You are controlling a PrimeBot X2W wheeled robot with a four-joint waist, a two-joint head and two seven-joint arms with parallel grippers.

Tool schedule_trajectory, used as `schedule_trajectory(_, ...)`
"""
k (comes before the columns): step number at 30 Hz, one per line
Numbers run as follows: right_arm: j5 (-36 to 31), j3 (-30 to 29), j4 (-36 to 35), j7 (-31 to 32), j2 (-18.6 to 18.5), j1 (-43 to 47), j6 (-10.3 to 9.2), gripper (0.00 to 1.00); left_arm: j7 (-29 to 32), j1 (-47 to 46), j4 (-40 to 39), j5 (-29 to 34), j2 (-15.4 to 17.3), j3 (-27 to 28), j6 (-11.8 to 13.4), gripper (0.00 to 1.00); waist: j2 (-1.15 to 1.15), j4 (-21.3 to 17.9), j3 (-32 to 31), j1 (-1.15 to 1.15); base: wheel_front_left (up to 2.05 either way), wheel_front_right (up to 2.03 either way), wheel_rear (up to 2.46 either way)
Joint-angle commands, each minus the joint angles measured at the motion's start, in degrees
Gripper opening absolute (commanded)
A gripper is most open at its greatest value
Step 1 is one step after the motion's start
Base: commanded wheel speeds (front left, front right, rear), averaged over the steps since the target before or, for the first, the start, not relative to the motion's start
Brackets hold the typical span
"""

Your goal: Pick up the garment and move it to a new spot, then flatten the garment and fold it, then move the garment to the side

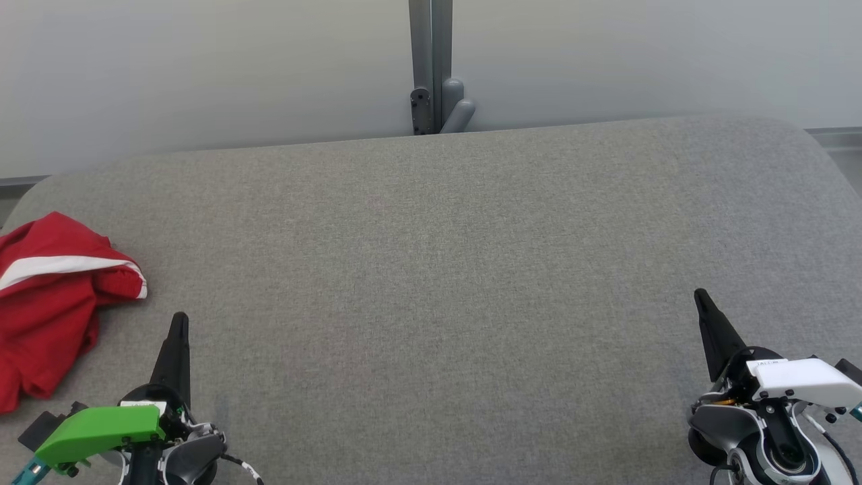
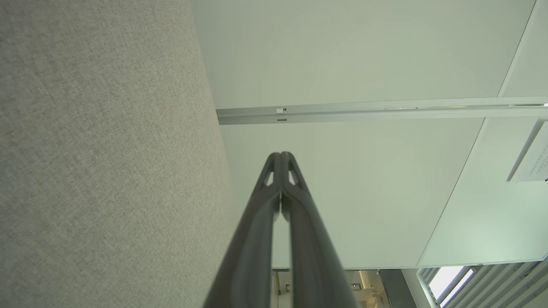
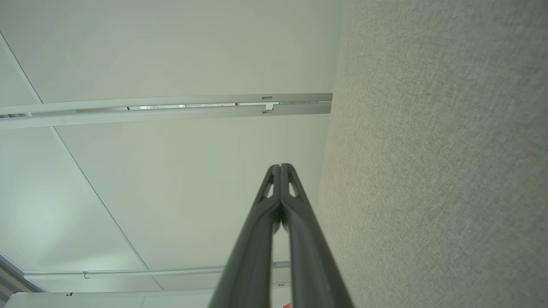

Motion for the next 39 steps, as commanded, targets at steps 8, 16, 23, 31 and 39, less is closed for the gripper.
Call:
schedule_trajectory(8,0.46,-0.07,-0.21,0.02,-0.26,0.62,0.02,0.00,0.09,-0.77,-0.07,-0.09,0.39,0.12,-0.23,0.00,0.00,0.00,0.00,0.00,0.00,0.00,0.00)
schedule_trajectory(16,0.46,-0.07,-0.21,0.02,-0.26,0.62,0.02,0.00,0.09,-0.77,-0.07,-0.09,0.39,0.12,-0.23,0.00,0.00,0.00,0.00,0.00,0.00,0.00,0.00)
schedule_trajectory(23,0.46,-0.07,-0.21,0.02,-0.26,0.62,0.02,0.00,0.09,-0.77,-0.07,-0.09,0.39,0.12,-0.23,0.00,0.00,0.00,0.00,0.00,0.00,0.00,0.00)
schedule_trajectory(31,-0.08,0.06,0.92,-0.02,0.26,0.30,-0.01,1.00,-0.07,0.58,0.83,0.02,-0.22,-0.10,0.01,1.00,0.00,0.00,0.01,0.00,0.00,0.00,0.00)
schedule_trajectory(39,-2.25,1.76,0.14,-1.90,-0.44,1.20,-0.01,1.00,-2.09,1.61,0.93,2.43,0.02,-1.09,0.01,1.00,0.00,-0.01,0.04,0.00,0.00,0.00,0.00)
